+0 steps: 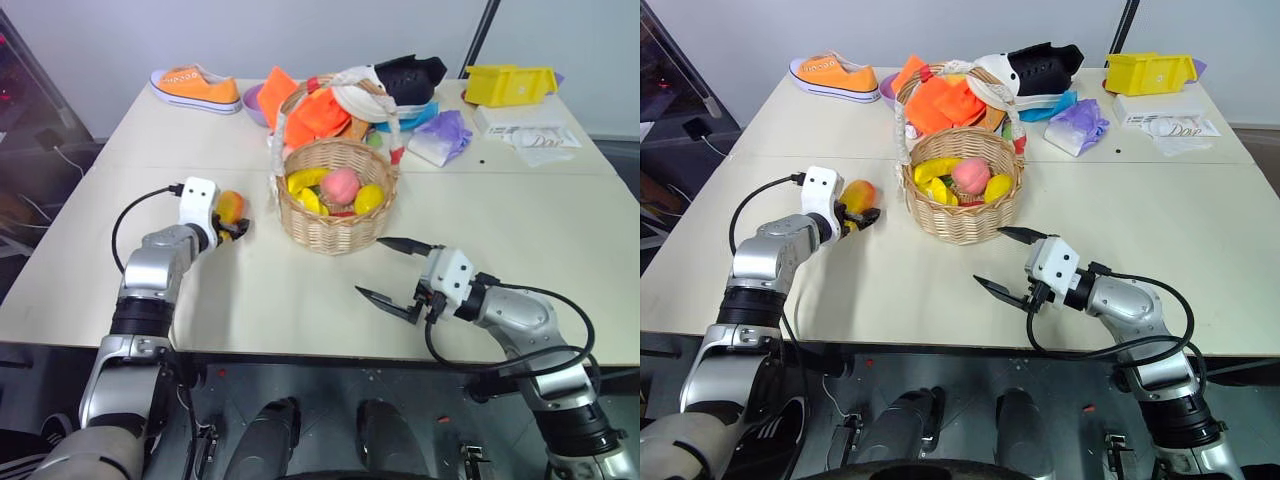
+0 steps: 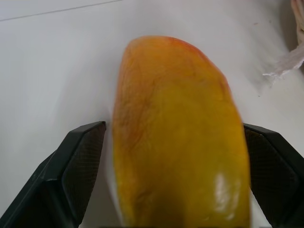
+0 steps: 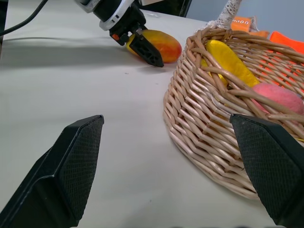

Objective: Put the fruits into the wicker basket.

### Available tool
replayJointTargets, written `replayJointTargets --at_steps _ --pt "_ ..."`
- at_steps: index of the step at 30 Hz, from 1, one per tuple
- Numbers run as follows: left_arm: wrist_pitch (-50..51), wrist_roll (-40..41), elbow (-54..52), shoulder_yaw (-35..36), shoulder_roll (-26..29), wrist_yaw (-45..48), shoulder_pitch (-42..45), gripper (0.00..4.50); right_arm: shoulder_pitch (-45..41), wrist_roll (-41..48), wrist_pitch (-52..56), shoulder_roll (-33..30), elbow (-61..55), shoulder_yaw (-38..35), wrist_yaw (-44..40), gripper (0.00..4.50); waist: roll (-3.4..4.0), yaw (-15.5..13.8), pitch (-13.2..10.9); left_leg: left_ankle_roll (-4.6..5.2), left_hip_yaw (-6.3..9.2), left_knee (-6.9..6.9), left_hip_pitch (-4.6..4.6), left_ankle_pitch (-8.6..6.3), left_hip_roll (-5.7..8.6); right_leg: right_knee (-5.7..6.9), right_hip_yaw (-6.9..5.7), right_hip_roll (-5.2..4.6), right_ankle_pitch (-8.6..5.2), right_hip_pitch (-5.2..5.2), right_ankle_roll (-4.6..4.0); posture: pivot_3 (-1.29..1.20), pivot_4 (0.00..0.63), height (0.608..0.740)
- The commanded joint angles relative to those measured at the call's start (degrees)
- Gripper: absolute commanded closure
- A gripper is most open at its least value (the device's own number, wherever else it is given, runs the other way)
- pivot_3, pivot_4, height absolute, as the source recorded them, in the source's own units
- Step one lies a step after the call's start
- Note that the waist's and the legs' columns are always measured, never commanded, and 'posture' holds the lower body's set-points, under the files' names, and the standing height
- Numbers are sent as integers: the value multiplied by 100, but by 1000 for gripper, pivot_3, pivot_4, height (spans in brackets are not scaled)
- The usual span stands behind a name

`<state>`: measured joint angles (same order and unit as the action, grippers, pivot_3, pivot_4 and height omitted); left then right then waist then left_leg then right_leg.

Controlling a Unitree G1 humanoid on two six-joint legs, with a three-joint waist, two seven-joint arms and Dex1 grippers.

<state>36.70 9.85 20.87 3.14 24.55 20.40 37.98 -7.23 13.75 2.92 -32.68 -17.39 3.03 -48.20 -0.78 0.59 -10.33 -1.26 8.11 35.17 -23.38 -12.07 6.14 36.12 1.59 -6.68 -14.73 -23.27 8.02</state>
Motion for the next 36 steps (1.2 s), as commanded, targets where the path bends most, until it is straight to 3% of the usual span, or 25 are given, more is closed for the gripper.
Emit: replayJointTargets --at_steps 1,2,6,10,14,18,22,29,33,36 --pt "-167 -25 -125 120 3 -31 146 1332 -53 14 -166 13 -19 -74 27 0 0 0 0 0 0 1 0 0 0 0 0 0 0 1 0 0 150 740" --pt "-192 -84 -177 83 25 -54 137 1754 -51 4 -184 8 -14 -65 25 0 -1 0 0 0 0 2 0 0 1 0 0 0 0 1 0 0 150 740" --pt "-138 -71 -505 131 87 -24 -20 1754 -65 23 -187 22 3 -68 42 0 0 5 0 0 0 2 0 0 0 1 0 0 0 1 1 0 150 740" --pt "-31 158 -1651 254 331 326 -588 1754 -61 21 -187 -18 25 -115 42 0 1 30 1 0 -3 0 1 0 -1 1 5 0 0 -1 0 0 150 740" --pt "1107 1214 -3491 793 972 1031 -1052 1754 -123 186 -94 24 97 -348 160 0 -1 20 0 -2 -1 -4 -2 1 -4 6 6 2 1 -10 -1 0 150 740" --pt "1798 1974 -4410 1102 1440 1408 -1147 1754 -315 135 -144 25 367 -434 227 0 3 -2 2 -3 -1 3 1 1 -1 5 4 -2 1 1 -2 0 150 740" --pt "2162 2643 -4405 1159 590 907 -314 1754 -576 92 -194 88 580 -352 244 0 0 -90 1 -3 4 10 7 2 2 2 -3 -2 0 15 -2 0 150 740" --pt "1404 2006 -3393 -89 -733 413 287 1754 -634 -12 -200 148 521 -320 400 0 -1 -110 2 -6 -2 6 4 4 0 2 -1 1 1 9 -1 0 150 740" --pt "357 1218 -2261 -326 -1045 32 691 1754 -578 -49 -139 221 378 -337 598 0 -2 -84 2 -8 -5 6 4 6 0 3 0 1 1 7 -2 0 150 740" --pt "-319 840 -1620 -639 -1121 246 854 1754 -503 -79 -78 268 269 -360 767 0 -1 -97 2 -8 -5 6 4 6 0 3 1 1 1 7 -2 0 150 740"
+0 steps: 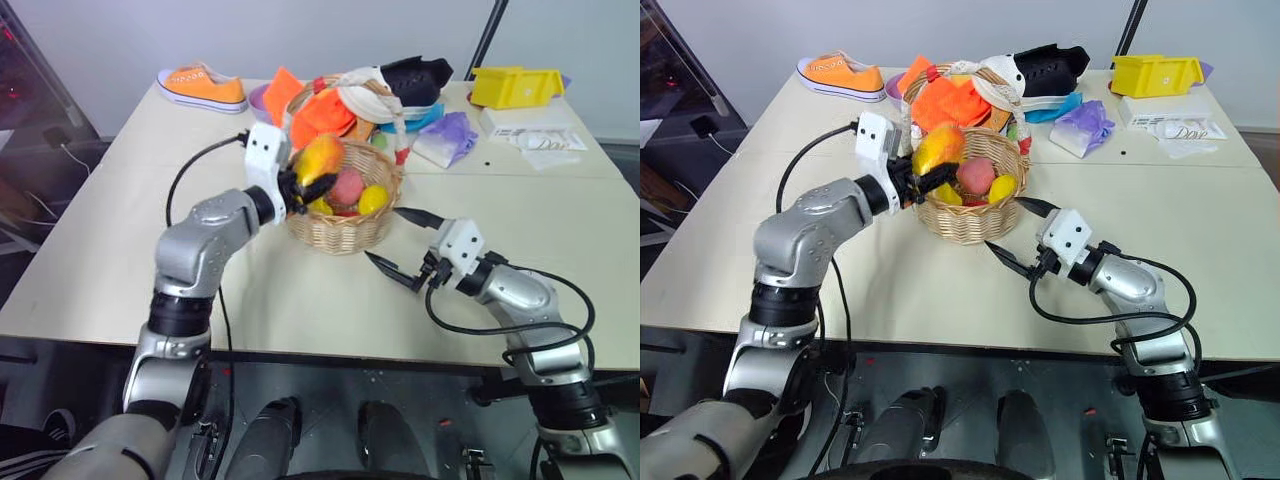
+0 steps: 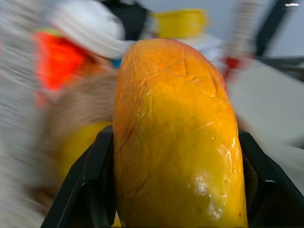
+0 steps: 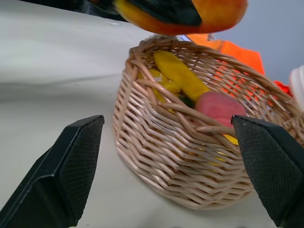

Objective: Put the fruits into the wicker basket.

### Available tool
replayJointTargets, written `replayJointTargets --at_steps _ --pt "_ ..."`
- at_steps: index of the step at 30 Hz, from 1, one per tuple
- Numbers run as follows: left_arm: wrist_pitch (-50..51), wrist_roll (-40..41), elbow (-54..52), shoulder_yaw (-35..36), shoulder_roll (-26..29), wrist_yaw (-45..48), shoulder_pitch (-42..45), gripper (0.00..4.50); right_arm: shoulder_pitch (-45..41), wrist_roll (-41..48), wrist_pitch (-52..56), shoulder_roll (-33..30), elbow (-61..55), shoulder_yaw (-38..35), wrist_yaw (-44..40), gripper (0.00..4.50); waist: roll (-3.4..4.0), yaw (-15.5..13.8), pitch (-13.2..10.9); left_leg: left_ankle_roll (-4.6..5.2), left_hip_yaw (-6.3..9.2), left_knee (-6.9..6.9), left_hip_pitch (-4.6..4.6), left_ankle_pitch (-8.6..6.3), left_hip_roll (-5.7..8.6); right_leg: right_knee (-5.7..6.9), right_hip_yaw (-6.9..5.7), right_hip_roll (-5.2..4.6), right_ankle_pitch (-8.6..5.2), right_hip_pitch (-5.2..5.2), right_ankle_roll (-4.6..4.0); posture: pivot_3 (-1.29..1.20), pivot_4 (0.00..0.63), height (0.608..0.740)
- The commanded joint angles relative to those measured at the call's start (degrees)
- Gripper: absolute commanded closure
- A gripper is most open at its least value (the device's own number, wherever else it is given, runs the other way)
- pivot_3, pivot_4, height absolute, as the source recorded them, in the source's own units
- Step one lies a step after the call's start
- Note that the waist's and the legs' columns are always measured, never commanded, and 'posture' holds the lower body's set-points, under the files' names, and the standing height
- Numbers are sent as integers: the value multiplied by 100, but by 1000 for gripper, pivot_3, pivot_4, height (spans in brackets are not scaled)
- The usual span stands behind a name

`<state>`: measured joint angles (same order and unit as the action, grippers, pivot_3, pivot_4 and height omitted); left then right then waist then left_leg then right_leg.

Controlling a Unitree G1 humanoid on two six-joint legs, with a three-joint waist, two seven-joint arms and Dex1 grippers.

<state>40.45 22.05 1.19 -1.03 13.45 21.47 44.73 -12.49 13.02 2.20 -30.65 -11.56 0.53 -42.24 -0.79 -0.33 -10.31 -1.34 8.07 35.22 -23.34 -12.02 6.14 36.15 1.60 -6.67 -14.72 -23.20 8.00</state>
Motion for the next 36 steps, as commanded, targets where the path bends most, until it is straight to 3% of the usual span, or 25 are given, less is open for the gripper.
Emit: replayJointTargets --at_steps 1,5,6,11,18,22,26,28,31,36 --pt "-833 -432 478 -277 -53 218 206 1754 52 -22 3 66 -342 -115 206 0 0 -10 0 0 0 0 0 0 0 -1 0 0 0 0 0 0 150 740" --pt "-1028 -496 640 -291 -269 269 272 239 114 -54 21 45 -421 -147 301 0 -1 -29 0 1 0 2 -3 0 2 -2 0 -1 0 0 1 0 150 740" --pt "-1192 -557 602 -298 -275 298 252 38 120 -53 22 44 -420 -150 317 0 -1 -29 0 1 0 2 -4 0 2 -2 0 -1 0 0 1 0 150 740" --pt "-1566 -813 266 -385 -75 526 -19 38 84 39 38 106 -365 -181 377 0 0 8 0 0 1 0 -3 0 0 0 0 0 1 -2 1 0 150 740" --pt "-1532 -95 -1558 -168 662 1580 -1308 38 -80 573 204 -45 27 -818 302 0 1 90 1 1 3 1 -2 0 0 1 1 0 1 -1 1 0 150 740" --pt "-1860 428 -2420 437 1156 2035 -2107 38 -146 670 444 154 -48 -869 545 0 2 108 1 1 3 -5 0 0 -4 3 3 1 0 -3 -1 0 150 740" --pt "-1529 969 -2617 1057 1908 2541 -2841 38 -388 601 604 318 55 -823 791 0 16 133 6 1 2 -5 3 0 -7 4 6 4 0 -3 -5 0 150 740" --pt "-1851 920 -2502 1433 2148 2712 -3349 38 -667 448 633 378 324 -755 942 0 21 127 6 1 0 -6 3 0 -6 3 7 3 -1 -3 -6 0 150 740" --pt "-2286 873 -2358 1903 2168 2705 -3931 38 -1016 383 765 520 647 -790 1270 0 21 106 6 1 -1 -6 3 0 -6 0 8 3 -1 -2 -6 0 150 740" --pt "-2644 776 -2377 1998 2015 2508 -4406 38 -1683 380 894 752 1208 -751 1476 0 21 86 6 1 2 -5 1 0 -1 -3 6 -5 -3 -1 -11 0 150 740"
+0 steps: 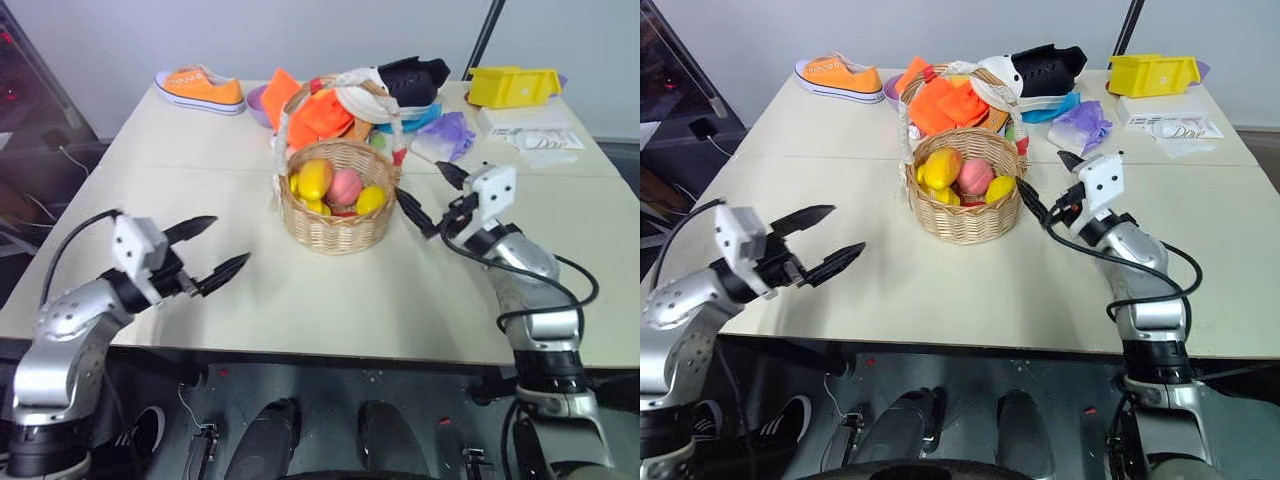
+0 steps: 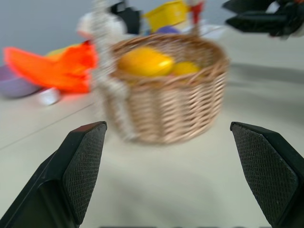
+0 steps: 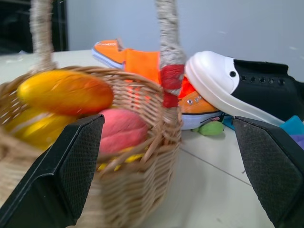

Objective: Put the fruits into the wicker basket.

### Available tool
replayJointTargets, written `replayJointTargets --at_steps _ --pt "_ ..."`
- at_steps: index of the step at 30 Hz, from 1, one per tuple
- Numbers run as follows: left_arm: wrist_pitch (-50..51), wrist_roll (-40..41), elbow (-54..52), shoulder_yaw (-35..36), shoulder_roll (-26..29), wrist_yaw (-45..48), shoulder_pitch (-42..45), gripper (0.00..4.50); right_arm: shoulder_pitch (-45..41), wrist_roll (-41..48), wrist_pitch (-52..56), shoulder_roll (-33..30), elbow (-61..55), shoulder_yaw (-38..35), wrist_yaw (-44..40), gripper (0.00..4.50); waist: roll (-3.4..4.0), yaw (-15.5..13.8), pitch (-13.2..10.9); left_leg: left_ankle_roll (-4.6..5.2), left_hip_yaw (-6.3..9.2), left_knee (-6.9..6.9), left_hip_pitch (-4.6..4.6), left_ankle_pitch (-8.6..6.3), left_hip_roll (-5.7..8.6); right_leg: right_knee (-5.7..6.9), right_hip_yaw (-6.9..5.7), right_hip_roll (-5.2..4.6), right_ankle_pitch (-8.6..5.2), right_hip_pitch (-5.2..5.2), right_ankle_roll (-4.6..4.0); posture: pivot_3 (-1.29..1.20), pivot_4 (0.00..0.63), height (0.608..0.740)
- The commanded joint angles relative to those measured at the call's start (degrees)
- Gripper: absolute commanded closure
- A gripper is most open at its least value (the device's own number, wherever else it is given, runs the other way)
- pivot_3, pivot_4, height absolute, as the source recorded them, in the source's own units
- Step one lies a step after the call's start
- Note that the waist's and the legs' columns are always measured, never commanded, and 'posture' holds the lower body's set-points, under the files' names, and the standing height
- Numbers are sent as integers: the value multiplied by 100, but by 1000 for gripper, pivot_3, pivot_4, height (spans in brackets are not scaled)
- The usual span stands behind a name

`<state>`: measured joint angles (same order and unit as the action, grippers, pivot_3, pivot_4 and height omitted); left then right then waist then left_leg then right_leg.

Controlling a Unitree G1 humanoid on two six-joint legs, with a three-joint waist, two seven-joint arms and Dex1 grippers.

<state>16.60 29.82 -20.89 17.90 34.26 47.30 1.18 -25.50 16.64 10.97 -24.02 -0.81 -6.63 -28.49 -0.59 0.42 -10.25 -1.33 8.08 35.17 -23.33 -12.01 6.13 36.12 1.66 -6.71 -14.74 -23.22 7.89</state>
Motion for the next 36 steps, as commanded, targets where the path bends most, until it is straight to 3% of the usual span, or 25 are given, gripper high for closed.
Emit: replayJointTargets --at_steps 1,9,14,17,24,36 --pt "-274 18 -167 95 -85 -95 -67 38 -558 -68 -4 104 318 29 99 0 0 19 0 0 -2 0 0 0 0 -1 1 0 -1 0 -3 0 150 740" --pt "-235 430 -41 229 -24 194 -284 38 -1751 -341 -112 337 1552 338 -15 0 1 76 0 -1 -2 -9 1 1 -5 3 1 7 3 -10 3 0 150 740" --pt "-146 629 -145 254 -18 134 -285 38 -2022 -488 -191 455 1959 375 50 0 3 38 -1 -1 -1 -13 0 0 -6 3 2 8 3 -13 3 0 150 740" --pt "-120 646 -244 154 -48 50 -248 0 -2027 -537 -250 476 2118 332 90 873 3 34 -1 -1 -2 -10 -1 0 -2 2 3 5 4 -11 3 0 150 740" --pt "-153 595 -94 16 -62 52 -123 0 -1904 -406 -222 514 1886 236 67 4481 4 59 -2 -1 -3 -14 -1 0 -5 4 4 9 4 -15 2 0 150 740" --pt "-177 593 238 -239 -91 175 313 0 -1403 28 20 217 869 -189 -152 4481 8 38 -4 -1 -3 -14 -4 0 -4 1 4 7 4 -16 3 0 150 740"
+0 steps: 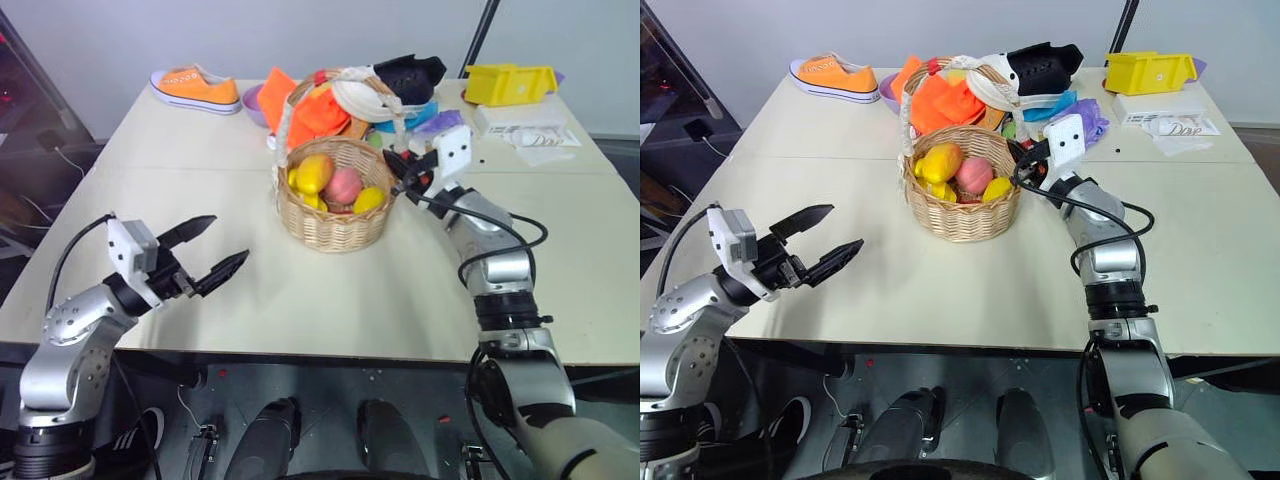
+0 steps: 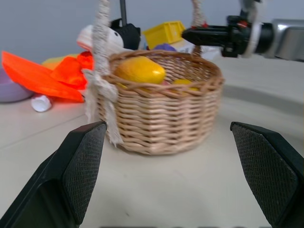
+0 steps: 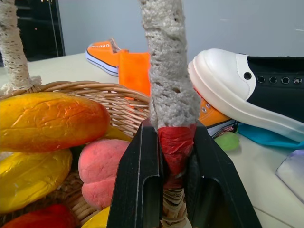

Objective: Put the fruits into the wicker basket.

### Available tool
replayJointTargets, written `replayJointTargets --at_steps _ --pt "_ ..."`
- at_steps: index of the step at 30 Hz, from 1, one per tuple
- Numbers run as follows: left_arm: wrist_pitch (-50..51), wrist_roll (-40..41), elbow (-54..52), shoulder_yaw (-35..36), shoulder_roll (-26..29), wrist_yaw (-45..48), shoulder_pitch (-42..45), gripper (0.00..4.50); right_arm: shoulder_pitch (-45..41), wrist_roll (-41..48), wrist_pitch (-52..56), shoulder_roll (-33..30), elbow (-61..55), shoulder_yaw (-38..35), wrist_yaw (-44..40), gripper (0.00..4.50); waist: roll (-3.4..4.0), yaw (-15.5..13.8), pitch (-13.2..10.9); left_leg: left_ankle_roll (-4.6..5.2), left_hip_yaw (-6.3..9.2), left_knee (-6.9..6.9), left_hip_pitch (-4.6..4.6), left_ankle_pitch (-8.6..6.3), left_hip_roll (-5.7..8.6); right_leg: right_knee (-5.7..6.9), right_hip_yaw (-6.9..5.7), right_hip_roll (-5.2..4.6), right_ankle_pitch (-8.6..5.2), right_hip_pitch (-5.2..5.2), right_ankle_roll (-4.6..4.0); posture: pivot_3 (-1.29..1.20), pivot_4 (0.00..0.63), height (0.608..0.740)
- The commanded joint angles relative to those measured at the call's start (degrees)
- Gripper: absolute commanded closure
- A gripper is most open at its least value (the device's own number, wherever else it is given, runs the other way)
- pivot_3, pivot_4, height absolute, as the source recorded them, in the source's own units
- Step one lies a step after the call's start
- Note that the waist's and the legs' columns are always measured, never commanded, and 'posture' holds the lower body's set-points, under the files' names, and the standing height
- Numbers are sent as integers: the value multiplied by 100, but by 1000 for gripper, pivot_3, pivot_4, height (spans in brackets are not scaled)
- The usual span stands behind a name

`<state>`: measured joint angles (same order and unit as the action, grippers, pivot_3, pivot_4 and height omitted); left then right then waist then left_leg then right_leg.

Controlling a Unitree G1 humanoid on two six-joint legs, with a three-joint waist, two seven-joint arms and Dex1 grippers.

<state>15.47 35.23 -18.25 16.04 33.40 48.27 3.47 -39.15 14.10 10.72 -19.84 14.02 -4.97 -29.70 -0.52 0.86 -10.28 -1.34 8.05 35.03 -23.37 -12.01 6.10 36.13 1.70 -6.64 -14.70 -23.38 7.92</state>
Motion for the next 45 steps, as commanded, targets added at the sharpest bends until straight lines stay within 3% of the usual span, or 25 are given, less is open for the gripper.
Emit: replayJointTargets --at_steps 1,8,17,24,31,32,34,40,45 --pt "-75 22 16 -100 -22 83 130 0 55 393 168 -311 -764 -505 -30 4481 2 -8 -1 0 0 0 -1 0 1 0 0 -1 0 0 0 0 150 740" --pt "-173 -60 460 -449 -128 296 613 0 839 725 344 -1305 -1389 -1611 -11 4481 3 -81 -2 1 3 1 -4 -1 4 -4 -5 -6 -1 4 0 0 150 740" --pt "-338 -214 1049 -854 -374 584 1289 0 1192 83 -326 -2297 -325 -2569 819 4481 10 -2 -4 4 -8 2 -1 -1 -1 -3 -1 -4 -1 3 1 0 150 740" --pt "-466 -338 1362 -1001 -503 743 1579 0 1270 -192 -287 -2195 115 -2790 1823 4481 12 13 -4 4 -9 5 -2 0 1 -1 0 -5 0 5 1 0 150 740" --pt "-560 -431 1505 -1039 -508 832 1671 0 1340 43 -221 -1885 106 -2870 2042 4481 20 -3 -1 5 -11 6 -1 0 0 -1 4 -3 0 4 2 0 150 740" --pt "-552 -425 1504 -1039 -514 832 1677 0 1386 110 -250 -1849 68 -2890 1991 3681 20 -6 -1 5 -11 7 -1 0 1 -1 4 -3 0 5 2 0 150 740" --pt "-539 -419 1493 -1042 -522 834 1681 0 1476 75 -312 -1844 -10 -2804 1957 3111 20 -20 -1 5 -10 7 -1 0 2 -2 4 -4 0 7 2 0 150 740" --pt "-562 -461 1662 -1082 -564 872 1765 0 1642 266 -161 -1703 -431 -2823 2020 35 20 -13 -1 5 -9 8 0 0 2 -1 3 -4 0 9 2 0 150 740" --pt "-656 -540 1793 -1127 -675 925 1845 0 2428 566 94 -1347 -1649 -3006 2136 11 20 -21 0 5 -5 7 0 0 1 -2 2 -3 0 11 3 0 150 740"
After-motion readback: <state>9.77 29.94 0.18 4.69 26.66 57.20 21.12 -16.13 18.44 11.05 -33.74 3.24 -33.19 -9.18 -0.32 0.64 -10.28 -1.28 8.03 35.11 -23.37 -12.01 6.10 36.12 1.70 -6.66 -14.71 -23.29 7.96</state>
